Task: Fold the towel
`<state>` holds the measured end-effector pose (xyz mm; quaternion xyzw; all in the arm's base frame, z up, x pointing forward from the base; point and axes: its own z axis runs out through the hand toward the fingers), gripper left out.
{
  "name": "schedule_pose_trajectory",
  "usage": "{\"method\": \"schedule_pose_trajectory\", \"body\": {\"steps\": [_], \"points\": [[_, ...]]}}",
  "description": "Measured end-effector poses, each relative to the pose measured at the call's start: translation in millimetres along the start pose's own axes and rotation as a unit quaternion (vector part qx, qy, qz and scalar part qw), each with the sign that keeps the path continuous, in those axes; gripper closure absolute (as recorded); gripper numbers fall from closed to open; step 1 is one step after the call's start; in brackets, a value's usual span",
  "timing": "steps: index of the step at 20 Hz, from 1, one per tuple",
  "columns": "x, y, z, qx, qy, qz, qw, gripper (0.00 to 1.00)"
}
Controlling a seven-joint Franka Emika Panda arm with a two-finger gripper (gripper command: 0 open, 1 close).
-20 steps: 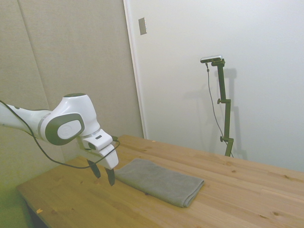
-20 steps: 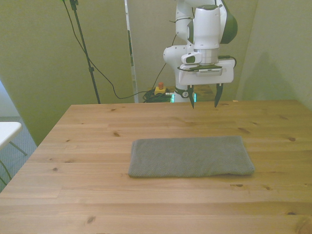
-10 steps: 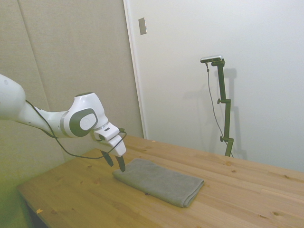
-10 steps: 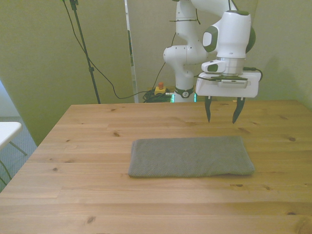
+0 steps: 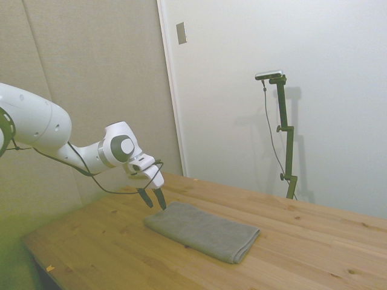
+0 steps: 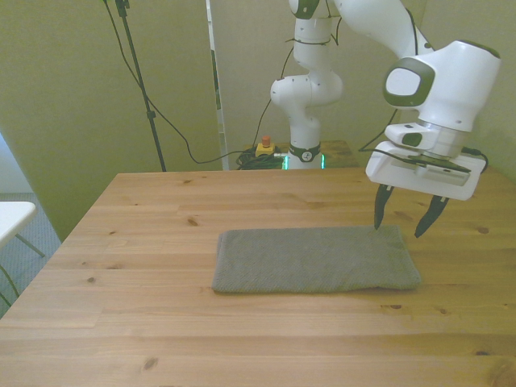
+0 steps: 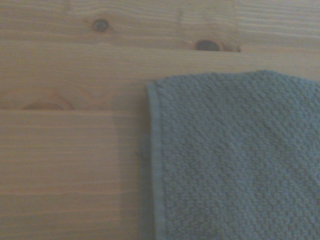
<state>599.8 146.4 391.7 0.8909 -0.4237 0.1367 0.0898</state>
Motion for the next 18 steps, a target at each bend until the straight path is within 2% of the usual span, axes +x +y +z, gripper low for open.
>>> {"method": "schedule_pose_trajectory", "body": {"steps": [6,18], "points": [[0,-15,22,-0.053,0.019,-0.004,0.9984,0.00],[12,-16,44,-0.080,0.030,0.000,0.9964,0.00]]}}
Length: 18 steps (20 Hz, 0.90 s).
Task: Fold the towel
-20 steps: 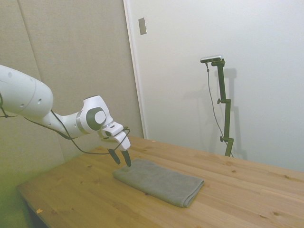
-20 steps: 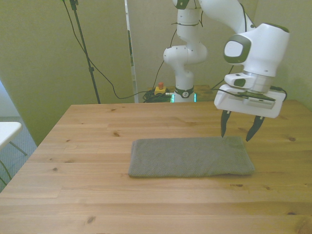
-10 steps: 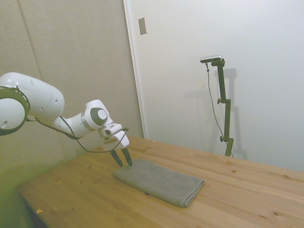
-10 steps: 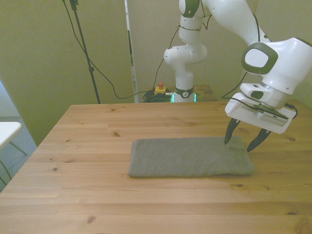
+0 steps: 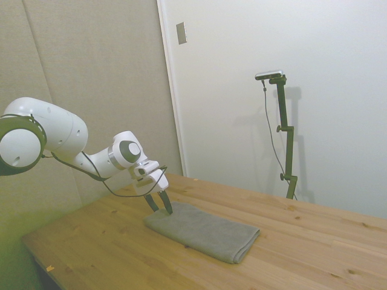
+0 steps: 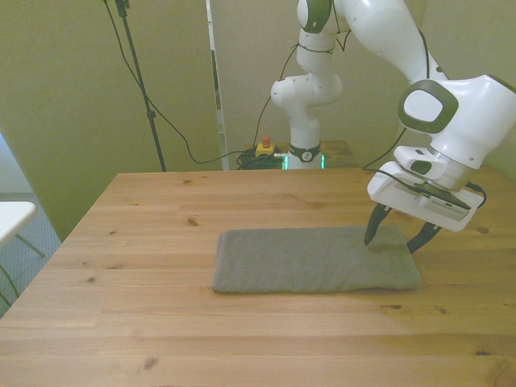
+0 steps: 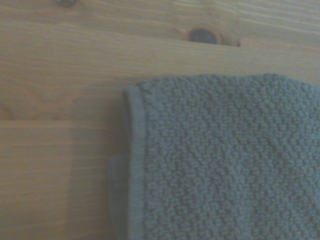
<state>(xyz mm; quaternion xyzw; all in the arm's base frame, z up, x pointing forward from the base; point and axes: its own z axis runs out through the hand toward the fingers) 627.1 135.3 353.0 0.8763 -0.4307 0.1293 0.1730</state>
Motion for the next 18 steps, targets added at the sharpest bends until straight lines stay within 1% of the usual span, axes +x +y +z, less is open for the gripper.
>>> {"method": "schedule_pose_trajectory", "body": {"steps": [1,2,9,18], "points": [[2,1,1,-0.002,0.000,0.002,1.0000,0.00],[3,2,2,-0.004,0.000,0.003,1.0000,1.00],[13,8,8,-0.010,0.006,0.007,0.9999,1.00],[9,9,13,-0.005,0.005,0.003,1.0000,1.00]]}}
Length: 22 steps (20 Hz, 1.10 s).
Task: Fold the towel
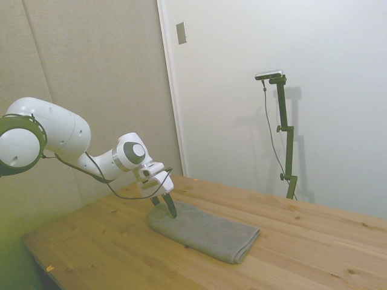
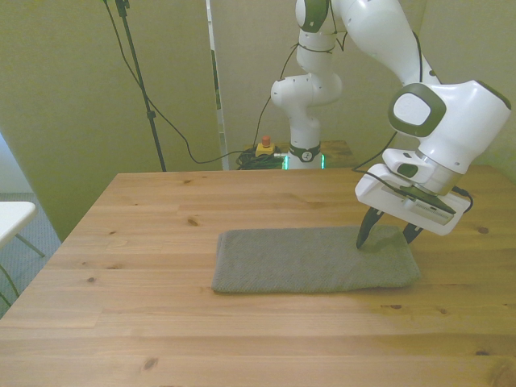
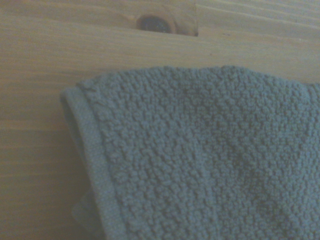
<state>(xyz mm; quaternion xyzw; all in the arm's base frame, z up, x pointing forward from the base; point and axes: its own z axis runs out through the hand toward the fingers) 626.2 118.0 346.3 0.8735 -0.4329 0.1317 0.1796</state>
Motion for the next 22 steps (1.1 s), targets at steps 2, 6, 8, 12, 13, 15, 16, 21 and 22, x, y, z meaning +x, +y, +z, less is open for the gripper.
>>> {"method": "schedule_pose_trajectory", "body": {"steps": [2,6,8,12,13,15,16,21,22], "points": [[-1,0,1,0.000,0.000,-0.001,1.0000,1.00],[-2,1,3,-0.001,-0.001,-0.003,1.0000,1.00],[-3,1,4,-0.001,-0.002,-0.004,1.0000,1.00],[-2,2,5,-0.002,-0.002,-0.005,1.0000,1.00],[-1,2,4,-0.001,-0.002,-0.005,1.0000,1.00],[0,2,4,0.001,-0.001,-0.004,1.0000,1.00],[0,2,3,0.002,-0.001,-0.004,1.0000,1.00],[17,8,-10,0.028,0.000,0.008,0.9996,1.00],[25,11,-14,0.035,-0.005,0.014,0.9993,1.00]]}}
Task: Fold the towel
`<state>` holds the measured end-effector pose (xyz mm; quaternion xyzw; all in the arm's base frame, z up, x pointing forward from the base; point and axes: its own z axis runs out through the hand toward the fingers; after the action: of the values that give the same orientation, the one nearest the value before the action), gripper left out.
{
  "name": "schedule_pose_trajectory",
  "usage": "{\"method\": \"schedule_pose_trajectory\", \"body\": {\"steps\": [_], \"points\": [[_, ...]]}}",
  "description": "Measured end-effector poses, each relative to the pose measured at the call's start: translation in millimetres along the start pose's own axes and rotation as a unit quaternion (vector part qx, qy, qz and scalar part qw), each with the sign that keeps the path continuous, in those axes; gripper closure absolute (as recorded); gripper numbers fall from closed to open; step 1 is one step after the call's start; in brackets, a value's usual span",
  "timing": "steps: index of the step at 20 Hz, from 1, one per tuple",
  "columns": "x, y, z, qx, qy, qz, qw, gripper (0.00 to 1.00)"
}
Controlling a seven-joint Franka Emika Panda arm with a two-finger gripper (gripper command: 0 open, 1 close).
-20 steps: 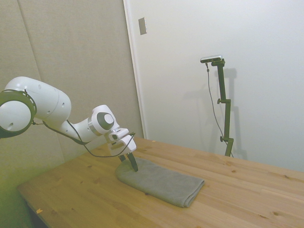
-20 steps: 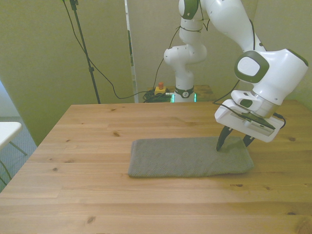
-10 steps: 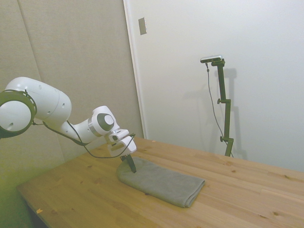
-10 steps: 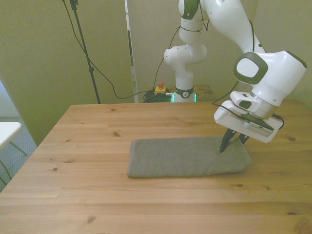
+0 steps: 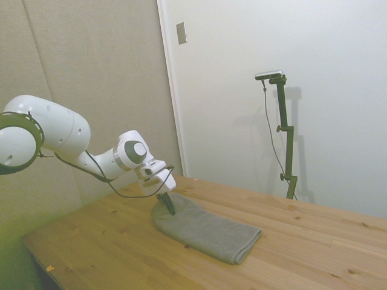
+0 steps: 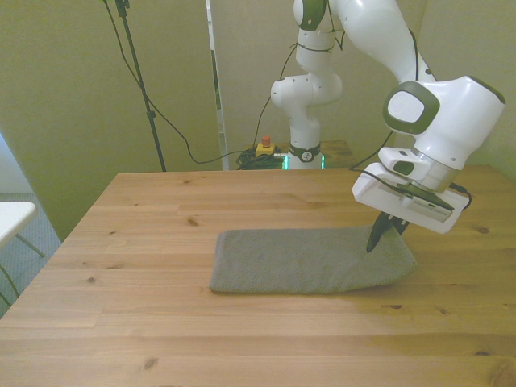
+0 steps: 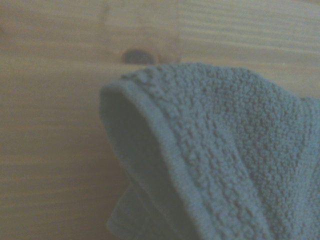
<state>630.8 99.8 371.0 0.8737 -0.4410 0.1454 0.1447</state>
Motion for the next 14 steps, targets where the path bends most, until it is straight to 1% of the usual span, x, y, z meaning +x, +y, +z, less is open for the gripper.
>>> {"method": "schedule_pose_trajectory", "body": {"steps": [5,10,14], "points": [[47,23,-20,0.027,-0.026,0.026,0.9990,1.00],[76,45,-26,0.047,-0.048,0.046,0.9967,1.00],[102,75,-33,0.058,-0.057,0.066,0.9945,1.00]]}}
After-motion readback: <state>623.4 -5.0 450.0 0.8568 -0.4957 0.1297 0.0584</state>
